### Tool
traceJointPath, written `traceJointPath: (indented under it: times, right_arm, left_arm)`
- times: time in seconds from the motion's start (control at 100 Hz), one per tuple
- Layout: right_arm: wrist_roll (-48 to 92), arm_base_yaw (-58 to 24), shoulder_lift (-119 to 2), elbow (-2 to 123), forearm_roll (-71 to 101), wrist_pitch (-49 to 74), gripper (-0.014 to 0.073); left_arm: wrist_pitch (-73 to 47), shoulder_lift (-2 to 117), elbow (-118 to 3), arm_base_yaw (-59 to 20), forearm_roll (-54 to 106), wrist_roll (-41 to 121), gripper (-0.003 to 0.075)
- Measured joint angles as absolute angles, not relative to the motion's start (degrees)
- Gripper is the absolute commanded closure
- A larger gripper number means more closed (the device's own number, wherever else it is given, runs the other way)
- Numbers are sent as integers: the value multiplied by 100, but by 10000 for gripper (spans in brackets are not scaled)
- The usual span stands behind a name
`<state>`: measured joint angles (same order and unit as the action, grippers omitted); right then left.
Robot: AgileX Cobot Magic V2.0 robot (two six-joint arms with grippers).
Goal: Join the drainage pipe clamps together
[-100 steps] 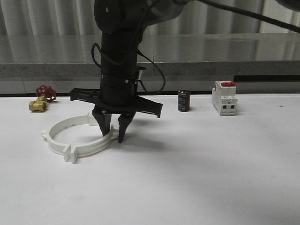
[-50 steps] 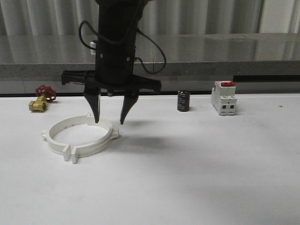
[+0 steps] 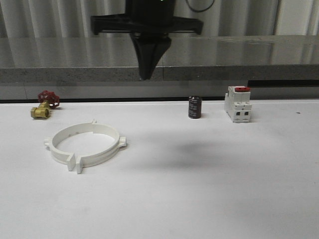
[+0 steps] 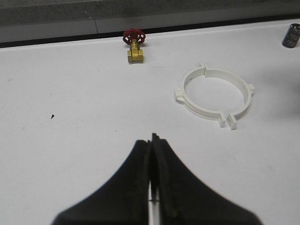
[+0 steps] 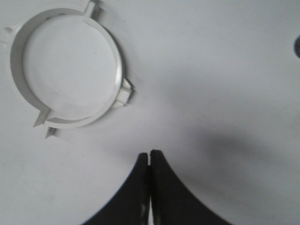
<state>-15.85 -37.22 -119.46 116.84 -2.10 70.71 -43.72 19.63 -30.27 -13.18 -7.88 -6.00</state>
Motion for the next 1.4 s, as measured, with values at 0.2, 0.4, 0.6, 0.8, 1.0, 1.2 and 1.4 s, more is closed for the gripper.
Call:
traceJointPath:
  times: [0.2, 0.4, 0.6, 0.8, 1.0, 1.2, 1.4]
  right_arm:
    - [-1570, -3402, -10991, 10820, -260, 7084, 659]
    - [-1549, -3049, -9870, 9627, -273, 7087, 659]
    - [-1549, -2718, -8624, 8303, -296, 6670, 659]
    - [-1569, -2376, -7419, 6977, -330, 6109, 659]
    - [-1618, -2186, -6184, 5768, -697, 5461, 659]
    - [-1632, -2186, -5222, 4923, -1300, 5038, 659]
    - [-1632, -2186, -4386, 4363, -1456, 4765, 659]
  left_arm:
    - [-4372, 1963, -3027, -1318, -788, -600, 741]
    - [-4372, 1963, -3027, -1318, -788, -600, 741]
    - [-4372, 1963, -3027, -1318, -788, -600, 741]
    - [-4372, 1963, -3027, -1318, -788, -600, 741]
    - [-4372, 1963, -3027, -1318, -788, -600, 741]
    - [-4372, 1963, -3027, -1318, -788, -600, 741]
    - [-4372, 1963, -3027, -1318, -788, -600, 741]
